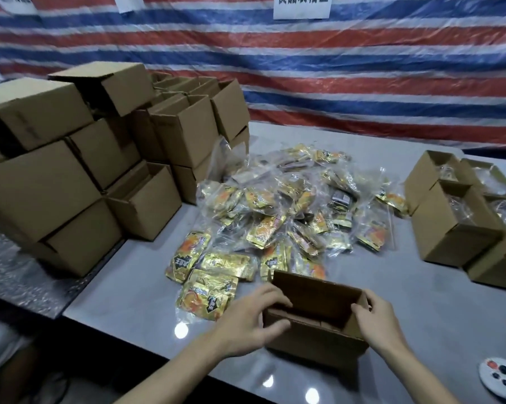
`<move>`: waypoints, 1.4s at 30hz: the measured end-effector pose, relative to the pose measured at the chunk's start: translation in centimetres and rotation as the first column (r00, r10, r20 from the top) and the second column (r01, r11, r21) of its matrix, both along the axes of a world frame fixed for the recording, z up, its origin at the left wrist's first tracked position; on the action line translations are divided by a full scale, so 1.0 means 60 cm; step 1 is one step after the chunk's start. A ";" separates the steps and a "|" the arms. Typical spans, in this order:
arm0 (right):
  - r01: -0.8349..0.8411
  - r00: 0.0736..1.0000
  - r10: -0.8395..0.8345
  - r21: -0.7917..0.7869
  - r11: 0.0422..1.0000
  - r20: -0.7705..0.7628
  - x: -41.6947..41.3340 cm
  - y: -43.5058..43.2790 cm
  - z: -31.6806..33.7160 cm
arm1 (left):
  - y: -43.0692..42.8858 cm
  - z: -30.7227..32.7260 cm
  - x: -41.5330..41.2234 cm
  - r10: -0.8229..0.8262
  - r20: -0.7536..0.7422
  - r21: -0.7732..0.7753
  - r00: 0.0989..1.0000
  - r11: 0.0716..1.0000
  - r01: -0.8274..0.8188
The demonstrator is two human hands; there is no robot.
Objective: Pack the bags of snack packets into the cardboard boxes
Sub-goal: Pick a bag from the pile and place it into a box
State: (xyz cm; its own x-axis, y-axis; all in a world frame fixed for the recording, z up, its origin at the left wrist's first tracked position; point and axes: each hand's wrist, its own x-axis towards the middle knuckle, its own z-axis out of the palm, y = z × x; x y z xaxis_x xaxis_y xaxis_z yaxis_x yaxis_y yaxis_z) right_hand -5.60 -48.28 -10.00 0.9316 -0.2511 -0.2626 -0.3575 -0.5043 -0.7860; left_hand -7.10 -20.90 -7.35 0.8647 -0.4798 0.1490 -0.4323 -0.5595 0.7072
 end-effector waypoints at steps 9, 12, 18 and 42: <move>-0.016 1.000 0.016 -0.010 1.000 0.016 -0.003 0.012 0.009 | 0.079 -0.107 0.064 0.683 -0.113 0.354 0.721 0.706 -0.613; -0.032 0.999 0.032 -0.004 0.999 0.013 -0.005 0.018 0.009 | 0.080 -0.140 0.060 0.741 -0.261 0.533 0.618 0.645 -0.548; -0.049 0.999 0.049 -0.019 0.999 0.015 -0.009 0.016 0.009 | 0.073 -0.171 0.045 0.722 -0.151 0.620 0.675 0.601 -0.504; -0.063 0.998 0.063 -0.010 0.998 0.011 -0.012 0.017 0.008 | 0.099 -0.149 0.026 0.799 -0.292 0.477 0.526 0.598 -0.644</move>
State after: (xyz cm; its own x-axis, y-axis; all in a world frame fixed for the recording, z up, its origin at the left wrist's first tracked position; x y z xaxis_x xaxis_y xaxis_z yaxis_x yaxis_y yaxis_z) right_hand -6.29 -47.26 -9.55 0.9485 -0.1943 -0.2501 -0.3161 -0.5328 -0.7850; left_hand -5.52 -14.96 -16.29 0.8466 0.3943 -0.3575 0.5257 -0.7245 0.4457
